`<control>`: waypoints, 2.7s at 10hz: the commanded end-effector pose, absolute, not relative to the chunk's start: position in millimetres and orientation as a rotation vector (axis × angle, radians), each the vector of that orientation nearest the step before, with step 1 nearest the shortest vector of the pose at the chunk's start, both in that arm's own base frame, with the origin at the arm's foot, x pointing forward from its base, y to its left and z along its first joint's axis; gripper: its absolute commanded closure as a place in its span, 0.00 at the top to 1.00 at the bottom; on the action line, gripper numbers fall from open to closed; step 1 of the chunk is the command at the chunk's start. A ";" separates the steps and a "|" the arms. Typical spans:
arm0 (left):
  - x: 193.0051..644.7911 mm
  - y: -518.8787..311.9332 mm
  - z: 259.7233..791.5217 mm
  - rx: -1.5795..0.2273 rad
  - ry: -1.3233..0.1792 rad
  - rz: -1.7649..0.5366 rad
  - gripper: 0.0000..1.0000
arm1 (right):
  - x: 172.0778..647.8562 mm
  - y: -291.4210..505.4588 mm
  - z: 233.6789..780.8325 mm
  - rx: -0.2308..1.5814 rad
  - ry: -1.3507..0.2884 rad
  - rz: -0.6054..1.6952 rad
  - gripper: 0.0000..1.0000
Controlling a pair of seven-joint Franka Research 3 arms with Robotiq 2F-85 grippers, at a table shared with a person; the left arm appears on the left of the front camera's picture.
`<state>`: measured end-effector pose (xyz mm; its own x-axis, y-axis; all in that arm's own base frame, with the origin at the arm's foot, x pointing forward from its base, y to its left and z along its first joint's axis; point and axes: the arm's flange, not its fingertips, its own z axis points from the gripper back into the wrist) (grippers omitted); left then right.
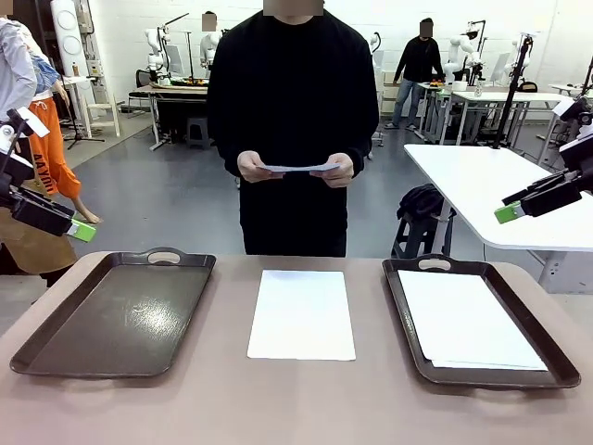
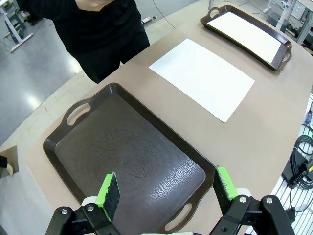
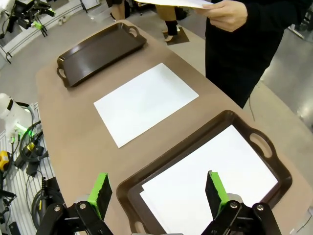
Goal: Sort the A4 documents.
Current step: Receive the A4 Paper.
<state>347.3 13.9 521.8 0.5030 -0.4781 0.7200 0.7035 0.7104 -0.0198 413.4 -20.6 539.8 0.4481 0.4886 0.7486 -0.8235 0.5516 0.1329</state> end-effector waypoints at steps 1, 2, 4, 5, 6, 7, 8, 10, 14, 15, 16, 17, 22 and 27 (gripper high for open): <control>348.3 15.6 520.3 -0.333 -0.766 -0.743 1.00 | 413.6 -19.3 536.5 0.543 -0.737 0.856 1.00; 348.3 15.6 520.3 -0.333 -0.766 -0.743 1.00 | 413.6 -19.3 536.5 0.543 -0.737 0.856 1.00; 348.3 15.6 520.3 -0.333 -0.766 -0.743 1.00 | 413.6 -19.3 536.5 0.543 -0.737 0.856 1.00; 348.3 15.6 520.3 -0.333 -0.766 -0.743 1.00 | 413.6 -19.3 536.5 0.543 -0.737 0.856 1.00; 348.3 15.6 520.3 -0.333 -0.766 -0.743 1.00 | 413.6 -19.3 536.5 0.543 -0.737 0.856 1.00; 348.3 15.6 520.3 -0.333 -0.766 -0.743 1.00 | 413.6 -19.3 536.5 0.543 -0.737 0.856 1.00; 348.3 15.6 520.3 -0.333 -0.766 -0.743 1.00 | 413.6 -19.3 536.5 0.543 -0.737 0.856 1.00; 348.3 15.6 520.3 -0.333 -0.766 -0.743 1.00 | 413.6 -19.3 536.5 0.543 -0.737 0.856 1.00; 348.3 15.6 520.3 -0.333 -0.766 -0.743 1.00 | 413.6 -19.3 536.5 0.543 -0.737 0.856 1.00; 348.3 15.6 520.3 -0.333 -0.766 -0.743 1.00 | 413.6 -19.3 536.5 0.543 -0.737 0.856 1.00; 348.3 15.6 520.3 -0.333 -0.766 -0.743 1.00 | 413.6 -19.3 536.5 0.543 -0.737 0.856 1.00; 348.3 15.6 520.3 -0.333 -0.766 -0.743 1.00 | 413.6 -19.3 536.5 0.543 -0.737 0.856 1.00; 347.3 13.9 521.8 -0.331 -0.754 -0.729 1.00 | 413.6 -19.3 536.5 0.543 -0.737 0.856 1.00; 437.3 -26.6 516.0 -0.541 -0.661 -0.598 1.00 | 413.6 -19.3 536.5 0.543 -0.737 0.856 1.00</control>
<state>405.4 -19.2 512.8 0.5898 -0.3851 0.7098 0.6783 0.7132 -0.1768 413.1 -20.8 540.0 0.4489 0.4899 0.7473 -0.8223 0.5538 0.1309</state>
